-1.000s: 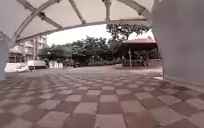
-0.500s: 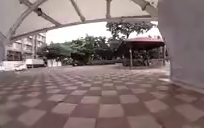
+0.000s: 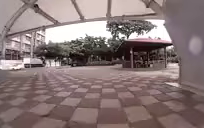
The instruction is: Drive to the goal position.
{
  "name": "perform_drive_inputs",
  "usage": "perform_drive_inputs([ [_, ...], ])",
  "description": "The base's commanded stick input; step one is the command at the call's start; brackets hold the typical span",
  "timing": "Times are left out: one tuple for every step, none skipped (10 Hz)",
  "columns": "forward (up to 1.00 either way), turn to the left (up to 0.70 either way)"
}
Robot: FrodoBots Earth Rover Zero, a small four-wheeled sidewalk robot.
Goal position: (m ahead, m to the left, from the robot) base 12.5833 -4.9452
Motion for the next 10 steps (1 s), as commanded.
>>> perform_drive_inputs([
  [1.0,0.0],
  [1.0,0.0],
  [1.0,0.0],
  [1.0,0.0],
  [1.0,0.0],
  [1.0,0.0],
  [1.0,0.0],
  [1.0,0.0],
  [1.0,0.0],
  [1.0,0.0],
])
